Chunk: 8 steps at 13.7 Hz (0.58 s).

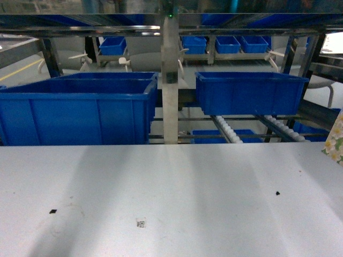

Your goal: Move flower gift bag to table near conveyor

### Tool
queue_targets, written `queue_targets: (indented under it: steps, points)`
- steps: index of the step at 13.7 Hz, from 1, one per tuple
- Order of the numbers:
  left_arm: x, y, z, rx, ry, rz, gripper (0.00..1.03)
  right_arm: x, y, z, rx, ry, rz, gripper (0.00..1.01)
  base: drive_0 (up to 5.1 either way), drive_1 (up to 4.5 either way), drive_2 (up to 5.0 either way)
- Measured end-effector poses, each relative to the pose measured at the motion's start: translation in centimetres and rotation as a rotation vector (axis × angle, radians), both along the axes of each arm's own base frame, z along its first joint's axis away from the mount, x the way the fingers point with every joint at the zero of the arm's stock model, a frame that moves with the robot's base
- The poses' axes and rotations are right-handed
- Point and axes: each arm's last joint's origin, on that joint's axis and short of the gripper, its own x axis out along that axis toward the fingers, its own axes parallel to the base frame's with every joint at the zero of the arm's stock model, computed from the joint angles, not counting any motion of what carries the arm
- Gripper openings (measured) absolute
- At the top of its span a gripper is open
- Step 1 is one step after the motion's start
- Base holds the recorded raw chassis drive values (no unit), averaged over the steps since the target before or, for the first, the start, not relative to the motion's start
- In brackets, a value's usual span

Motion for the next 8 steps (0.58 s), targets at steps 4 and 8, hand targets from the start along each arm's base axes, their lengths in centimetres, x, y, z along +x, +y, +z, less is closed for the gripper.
queue_targets:
  steps: [4, 8]
  points:
    - [0.0, 0.0, 0.0, 0.000, -0.002, 0.000, 0.02, 0.2, 0.6, -2.3, 0.016, 0.052, 0.029, 0.02, 0.0, 0.00, 0.0]
    - [0.0, 0.0, 0.0, 0.000, -0.002, 0.000, 0.02, 0.1, 1.4, -5.3, 0.023, 0.174, 0.079, 0.02, 0.0, 0.00, 0.0]
